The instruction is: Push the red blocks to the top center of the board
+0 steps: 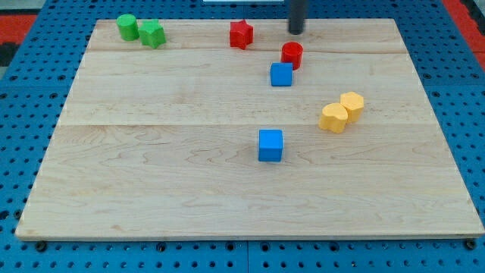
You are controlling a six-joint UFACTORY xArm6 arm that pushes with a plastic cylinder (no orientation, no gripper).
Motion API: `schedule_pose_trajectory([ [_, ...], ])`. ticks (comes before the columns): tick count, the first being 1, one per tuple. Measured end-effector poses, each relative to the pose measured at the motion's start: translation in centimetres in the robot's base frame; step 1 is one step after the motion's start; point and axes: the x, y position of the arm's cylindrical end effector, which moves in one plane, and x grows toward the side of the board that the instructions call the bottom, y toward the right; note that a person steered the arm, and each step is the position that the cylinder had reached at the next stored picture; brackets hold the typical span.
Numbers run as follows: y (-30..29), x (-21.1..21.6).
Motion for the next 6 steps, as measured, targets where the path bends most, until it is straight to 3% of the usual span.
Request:
schedule_pose_trajectory([
  [1,9.5,2.5],
  [4,6.1,5.2],
  [6,-5.4,8.2],
])
